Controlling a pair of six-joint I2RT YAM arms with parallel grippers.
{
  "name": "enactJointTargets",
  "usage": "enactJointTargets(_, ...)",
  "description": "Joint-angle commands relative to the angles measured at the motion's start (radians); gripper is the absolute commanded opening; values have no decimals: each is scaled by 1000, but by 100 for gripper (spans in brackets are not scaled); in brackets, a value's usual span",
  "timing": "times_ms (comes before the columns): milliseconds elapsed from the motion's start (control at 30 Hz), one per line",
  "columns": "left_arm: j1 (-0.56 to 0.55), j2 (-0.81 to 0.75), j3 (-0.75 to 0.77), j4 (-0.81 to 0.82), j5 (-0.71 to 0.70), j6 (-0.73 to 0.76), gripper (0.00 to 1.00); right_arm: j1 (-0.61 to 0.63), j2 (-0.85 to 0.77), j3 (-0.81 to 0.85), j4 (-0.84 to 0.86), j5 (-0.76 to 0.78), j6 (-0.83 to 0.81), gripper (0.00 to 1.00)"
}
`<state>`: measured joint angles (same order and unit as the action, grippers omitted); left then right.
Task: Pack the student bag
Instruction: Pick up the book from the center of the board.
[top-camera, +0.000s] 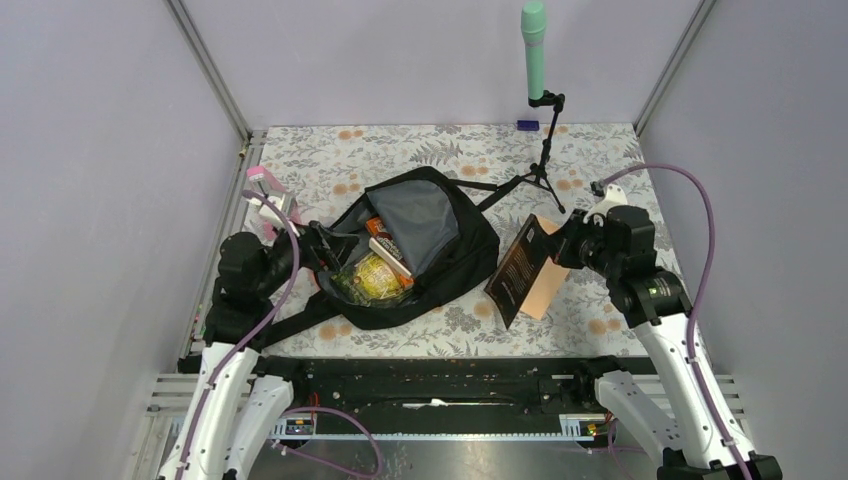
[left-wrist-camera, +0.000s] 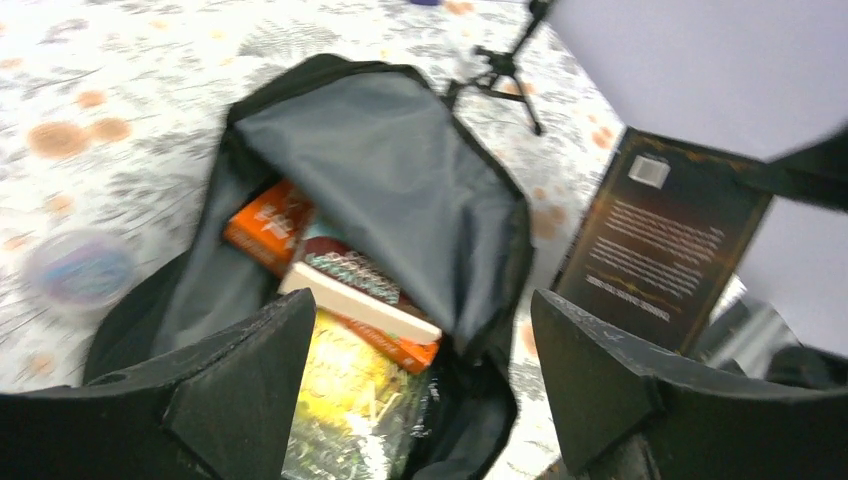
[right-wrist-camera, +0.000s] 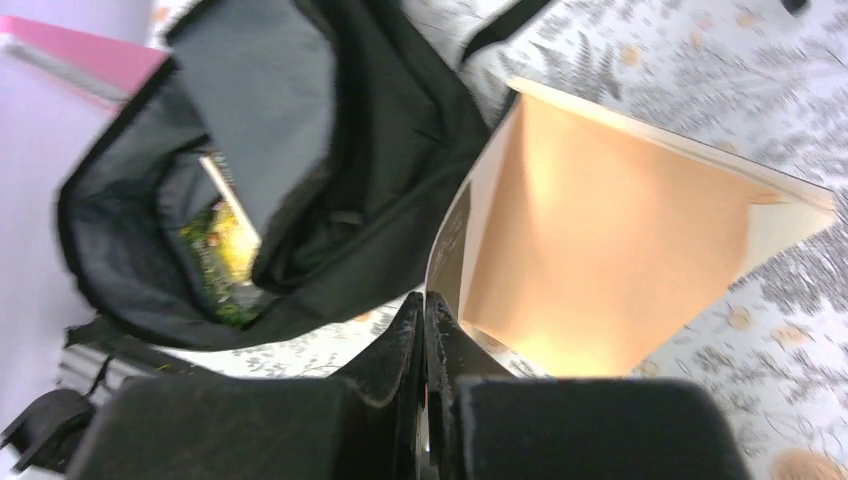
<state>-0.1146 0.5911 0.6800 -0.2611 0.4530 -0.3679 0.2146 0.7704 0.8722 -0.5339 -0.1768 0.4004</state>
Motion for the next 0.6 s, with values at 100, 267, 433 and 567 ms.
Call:
enactJointTargets(100, -210, 55, 57, 131, 180, 31, 82, -3, -16, 163, 31, -273, -41, 0)
enactJointTargets(267, -373, 112, 46, 255, 128, -115, 82, -3, -13, 222, 58, -438, -58, 0)
enactJointTargets(433, -461, 189, -64, 589, 152, -339, 83, -3, -5, 248, 108, -573, -40, 0)
enactJointTargets(567, -507, 249, -92, 640, 126, -371, 85, -3, 3, 238, 189, -646, 18, 0)
